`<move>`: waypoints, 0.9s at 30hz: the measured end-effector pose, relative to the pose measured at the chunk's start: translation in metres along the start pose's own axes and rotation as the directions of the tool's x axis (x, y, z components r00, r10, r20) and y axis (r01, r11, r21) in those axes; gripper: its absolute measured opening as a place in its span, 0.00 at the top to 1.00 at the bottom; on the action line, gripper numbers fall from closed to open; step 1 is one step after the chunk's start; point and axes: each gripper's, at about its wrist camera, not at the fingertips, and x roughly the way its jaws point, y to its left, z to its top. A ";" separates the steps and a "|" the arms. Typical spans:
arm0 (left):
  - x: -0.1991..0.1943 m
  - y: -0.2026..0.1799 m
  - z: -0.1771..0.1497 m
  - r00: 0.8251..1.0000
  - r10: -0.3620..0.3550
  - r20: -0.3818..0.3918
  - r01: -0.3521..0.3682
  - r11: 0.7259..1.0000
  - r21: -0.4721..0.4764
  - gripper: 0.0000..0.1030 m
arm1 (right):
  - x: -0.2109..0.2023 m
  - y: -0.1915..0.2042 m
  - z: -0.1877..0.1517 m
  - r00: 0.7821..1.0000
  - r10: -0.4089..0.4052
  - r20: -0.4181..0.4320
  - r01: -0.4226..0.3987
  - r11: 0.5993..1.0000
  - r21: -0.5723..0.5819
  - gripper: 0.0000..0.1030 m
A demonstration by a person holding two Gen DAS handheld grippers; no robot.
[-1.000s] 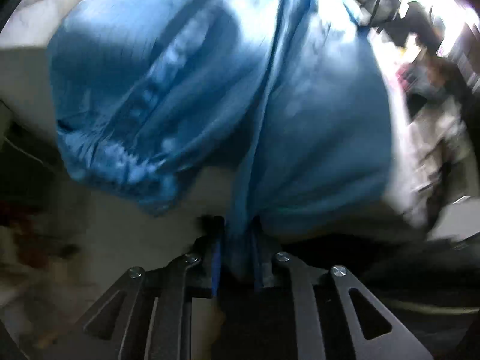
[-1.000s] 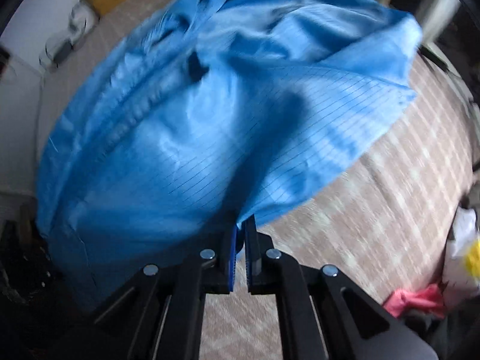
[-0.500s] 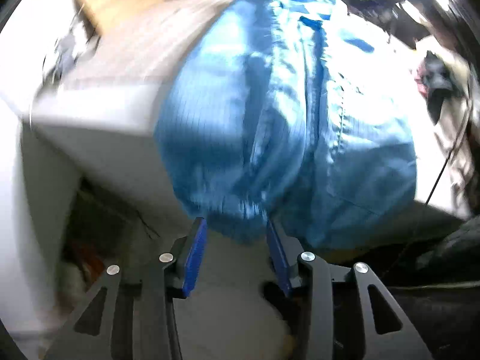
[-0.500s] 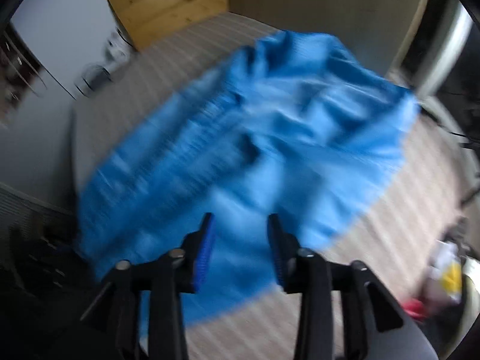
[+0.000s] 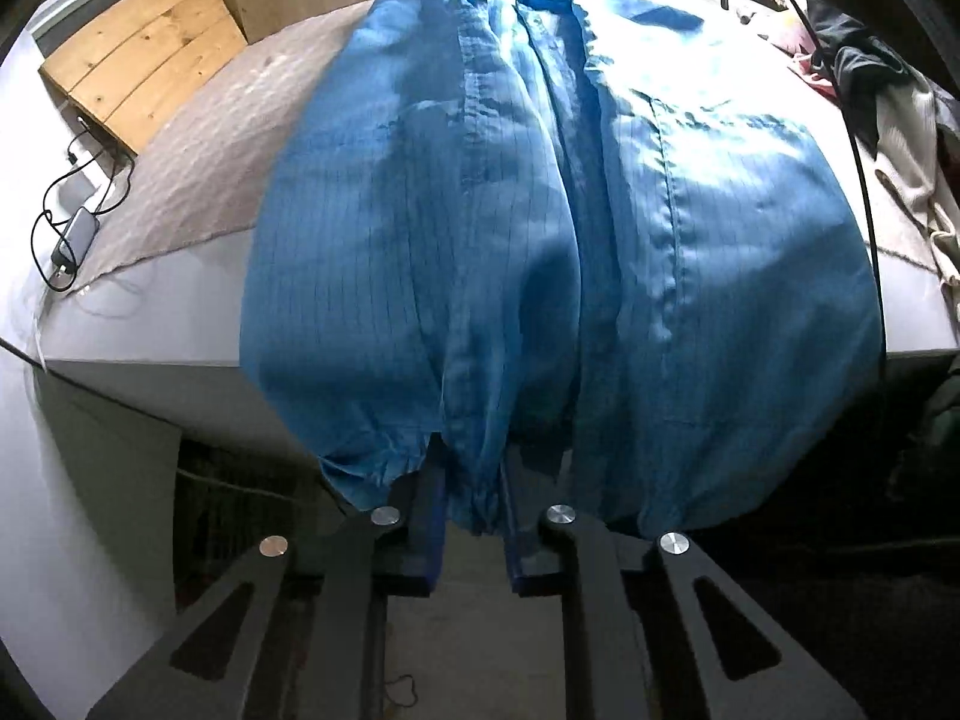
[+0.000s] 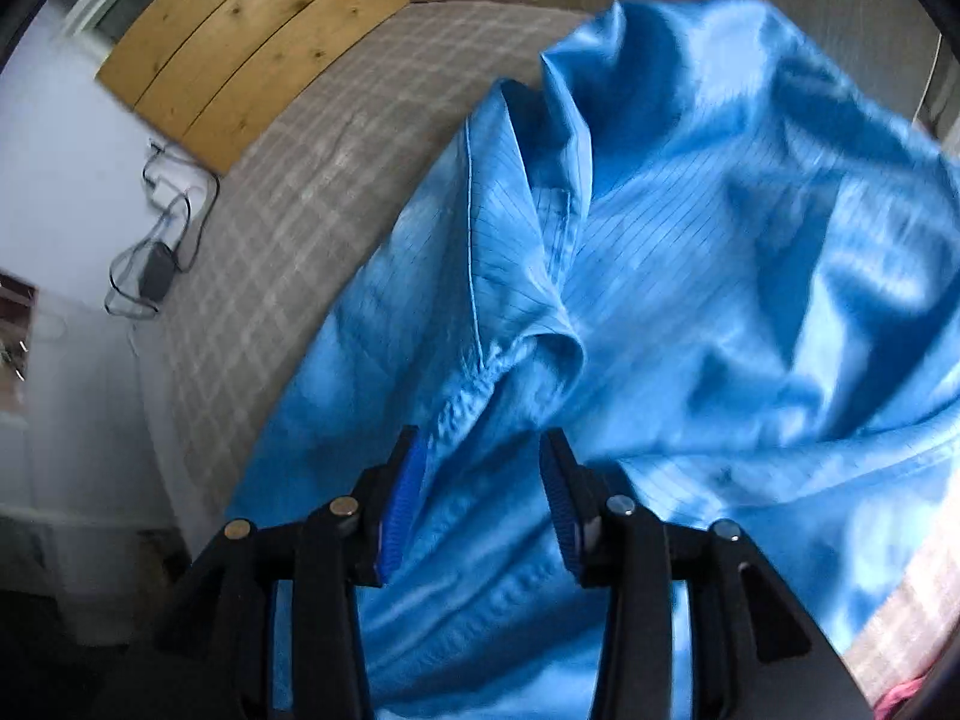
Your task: Fold clothes
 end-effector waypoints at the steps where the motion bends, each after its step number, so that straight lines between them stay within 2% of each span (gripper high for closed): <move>1: 0.003 0.003 -0.002 1.000 -0.003 0.002 0.003 1.000 0.005 0.88 | 0.001 -0.002 0.001 1.000 0.017 -0.004 -0.017 1.000 0.011 0.60; 3: 0.008 0.009 -0.005 1.000 -0.009 0.005 0.009 1.000 0.014 0.89 | 0.006 -0.004 0.003 1.000 0.002 -0.007 -0.002 1.000 0.015 0.55; 5: 0.012 0.010 -0.002 1.000 -0.018 0.002 0.018 1.000 0.019 0.91 | 0.011 -0.004 0.005 1.000 -0.009 -0.014 0.009 1.000 0.011 0.55; 7: 0.015 0.011 0.001 1.000 -0.031 -0.002 0.031 0.999 0.021 0.92 | 0.018 -0.004 0.005 1.000 0.001 -0.028 -0.001 1.000 -0.004 0.76; 8: 0.014 0.013 0.003 0.999 -0.043 -0.003 0.043 0.999 0.021 0.92 | 0.020 -0.005 0.004 0.999 0.017 -0.042 -0.018 1.000 -0.006 0.96; 12: -0.002 0.007 0.004 0.998 -0.068 -0.008 0.069 0.996 0.057 0.92 | 0.000 -0.012 -0.002 1.000 0.013 -0.023 -0.014 0.999 -0.051 0.96; 15: 0.006 0.000 0.003 0.995 -0.098 -0.016 0.098 0.993 0.069 0.92 | 0.003 -0.017 -0.011 0.998 -0.049 -0.031 0.047 0.997 -0.059 0.96; 19: 0.022 -0.002 0.005 0.994 -0.098 -0.043 0.101 0.992 0.073 0.92 | 0.022 -0.005 -0.021 0.988 -0.152 -0.021 0.147 0.977 -0.158 0.96; 23: 0.018 0.003 0.003 0.992 -0.108 -0.070 0.113 0.991 0.074 0.87 | 0.013 0.000 -0.025 0.977 -0.211 -0.040 0.200 0.963 -0.180 0.96; 25: 0.010 0.011 0.000 0.990 -0.117 -0.079 0.121 0.991 0.050 0.81 | -0.002 0.004 -0.027 0.973 -0.231 -0.021 0.223 0.955 -0.198 0.89; 26: 0.003 0.018 -0.001 0.989 -0.126 -0.077 0.129 0.991 0.025 0.81 | -0.012 0.007 -0.028 0.971 -0.239 0.003 0.235 0.953 -0.194 0.80; 27: -0.004 0.025 -0.002 0.988 -0.135 -0.074 0.135 0.991 0.002 0.80 | -0.025 0.012 -0.028 0.971 -0.238 0.040 0.241 0.953 -0.186 0.77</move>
